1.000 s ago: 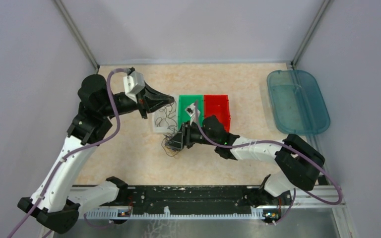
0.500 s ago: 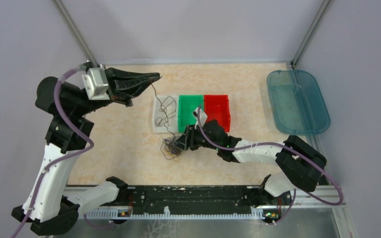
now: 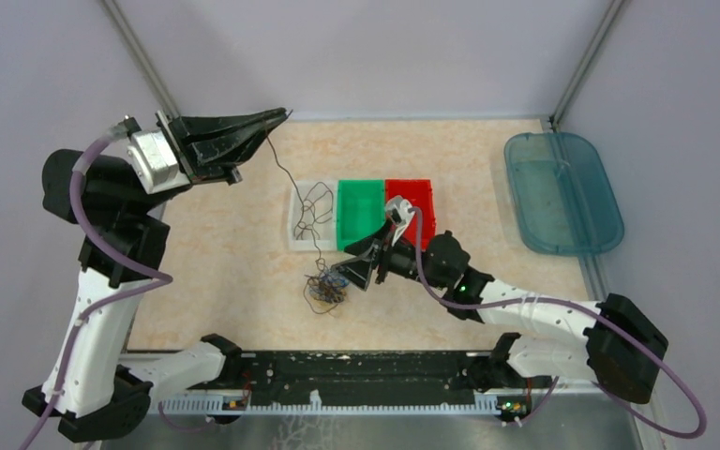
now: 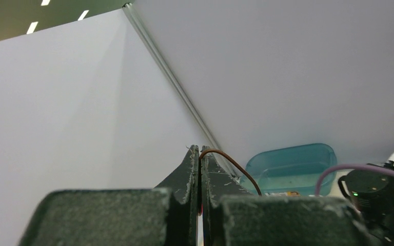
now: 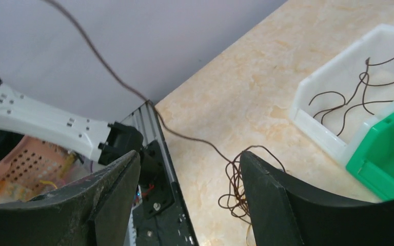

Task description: Untangle the cables

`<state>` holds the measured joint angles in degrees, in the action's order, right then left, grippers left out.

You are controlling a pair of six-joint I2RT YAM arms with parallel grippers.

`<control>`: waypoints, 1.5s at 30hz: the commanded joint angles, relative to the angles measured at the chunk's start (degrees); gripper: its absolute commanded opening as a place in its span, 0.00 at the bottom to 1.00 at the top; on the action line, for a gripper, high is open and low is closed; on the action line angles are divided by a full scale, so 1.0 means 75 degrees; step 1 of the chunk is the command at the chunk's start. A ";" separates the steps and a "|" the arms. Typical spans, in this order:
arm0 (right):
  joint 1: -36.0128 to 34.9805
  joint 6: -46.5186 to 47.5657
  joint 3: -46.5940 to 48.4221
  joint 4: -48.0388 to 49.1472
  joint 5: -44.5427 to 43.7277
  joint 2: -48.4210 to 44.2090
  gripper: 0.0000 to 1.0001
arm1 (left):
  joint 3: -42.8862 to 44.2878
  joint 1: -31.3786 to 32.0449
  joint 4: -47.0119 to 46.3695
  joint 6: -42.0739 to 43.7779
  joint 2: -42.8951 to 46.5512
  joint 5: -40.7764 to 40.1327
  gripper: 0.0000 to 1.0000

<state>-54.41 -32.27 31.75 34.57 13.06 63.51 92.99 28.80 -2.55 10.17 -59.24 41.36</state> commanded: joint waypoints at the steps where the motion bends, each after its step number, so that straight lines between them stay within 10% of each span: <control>1: -0.0152 0.0793 -0.0341 0.1788 0.0855 0.0082 0.72 | 0.0223 0.0039 -0.0832 0.0414 -0.0100 -0.0368 0.00; 20: -0.0823 0.1296 0.1550 0.3122 0.0273 0.3479 0.60 | 0.1723 0.0036 -0.1471 0.0408 -0.1138 -0.0545 0.00; 34: -0.0898 0.0896 0.0298 0.4183 -0.1014 0.4621 0.47 | 0.4339 0.0036 -0.1933 0.0841 -0.2401 -0.0464 0.00; 45: -0.0901 0.0515 -0.0781 0.4827 -0.1467 0.4821 0.46 | 0.5233 0.0033 -0.4780 0.2763 -0.3062 -0.1572 0.00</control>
<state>-60.64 -26.68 28.42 64.88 4.29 98.43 128.25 28.80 -26.35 22.92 -80.25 34.74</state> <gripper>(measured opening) 0.467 0.014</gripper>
